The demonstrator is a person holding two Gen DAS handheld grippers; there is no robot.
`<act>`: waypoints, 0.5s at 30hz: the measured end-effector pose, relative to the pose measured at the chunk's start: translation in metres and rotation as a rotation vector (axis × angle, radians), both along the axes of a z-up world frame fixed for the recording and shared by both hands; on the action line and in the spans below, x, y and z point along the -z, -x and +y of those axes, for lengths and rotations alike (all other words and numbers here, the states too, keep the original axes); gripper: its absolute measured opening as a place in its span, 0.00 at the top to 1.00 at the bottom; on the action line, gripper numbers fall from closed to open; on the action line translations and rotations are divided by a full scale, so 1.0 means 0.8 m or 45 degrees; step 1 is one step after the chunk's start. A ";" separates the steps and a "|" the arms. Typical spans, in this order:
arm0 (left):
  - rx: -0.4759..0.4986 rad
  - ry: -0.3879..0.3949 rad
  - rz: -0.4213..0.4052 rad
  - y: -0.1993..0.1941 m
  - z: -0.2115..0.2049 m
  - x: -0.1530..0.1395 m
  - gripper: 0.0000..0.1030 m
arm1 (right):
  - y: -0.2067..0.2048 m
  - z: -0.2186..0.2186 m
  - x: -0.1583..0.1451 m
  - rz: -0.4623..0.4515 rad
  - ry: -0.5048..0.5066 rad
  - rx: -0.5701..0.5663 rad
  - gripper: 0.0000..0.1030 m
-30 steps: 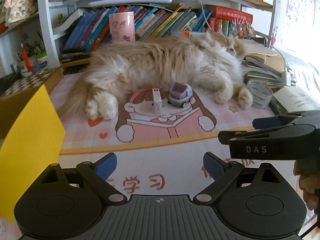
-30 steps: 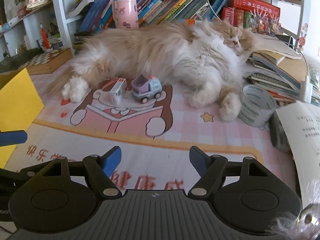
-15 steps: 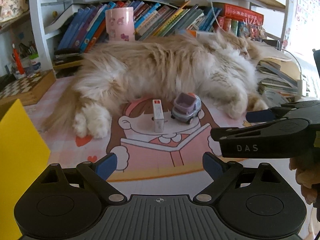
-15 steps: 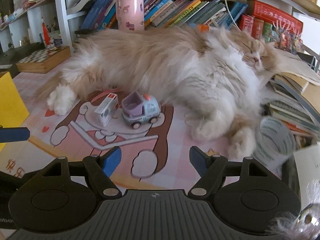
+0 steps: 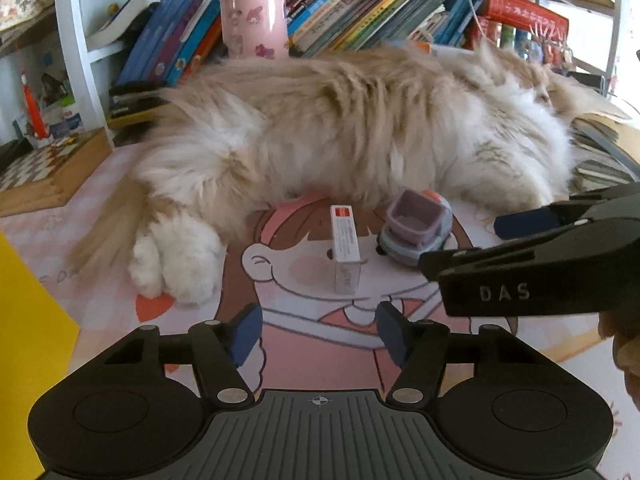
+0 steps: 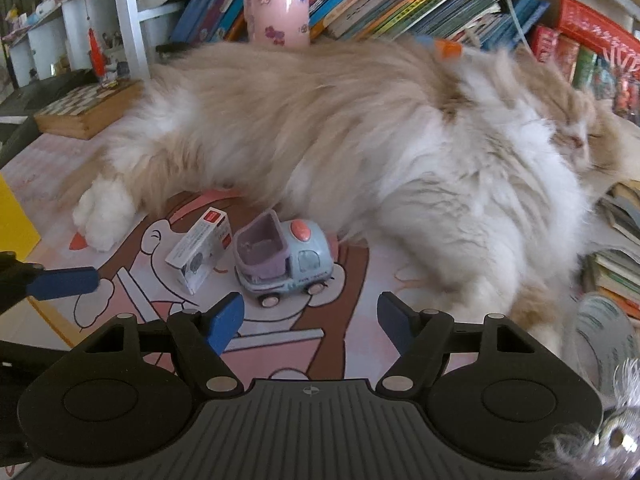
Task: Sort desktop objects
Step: 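Grasp the small white-and-red box with the left tool while the right tool grasps the toy truck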
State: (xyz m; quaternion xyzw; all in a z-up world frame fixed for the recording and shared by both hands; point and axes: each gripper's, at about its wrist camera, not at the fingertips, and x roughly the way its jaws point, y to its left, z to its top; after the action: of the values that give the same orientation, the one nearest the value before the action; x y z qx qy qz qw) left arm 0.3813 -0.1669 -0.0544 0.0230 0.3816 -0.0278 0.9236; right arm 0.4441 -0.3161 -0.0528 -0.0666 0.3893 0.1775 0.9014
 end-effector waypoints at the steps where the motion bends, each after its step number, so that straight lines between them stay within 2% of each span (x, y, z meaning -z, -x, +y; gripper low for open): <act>1: 0.003 0.004 -0.004 -0.003 0.000 0.000 0.41 | -0.003 0.002 0.001 0.003 0.002 -0.004 0.31; 15: 0.059 -0.039 -0.015 -0.034 -0.010 0.008 0.42 | -0.040 0.019 0.007 0.051 -0.028 -0.072 0.33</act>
State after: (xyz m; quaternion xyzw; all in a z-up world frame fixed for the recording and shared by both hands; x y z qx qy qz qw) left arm 0.4083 -0.1749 -0.0608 0.0464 0.3760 -0.0433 0.9245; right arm 0.4760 -0.3010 -0.0580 -0.0643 0.4033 0.2085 0.8886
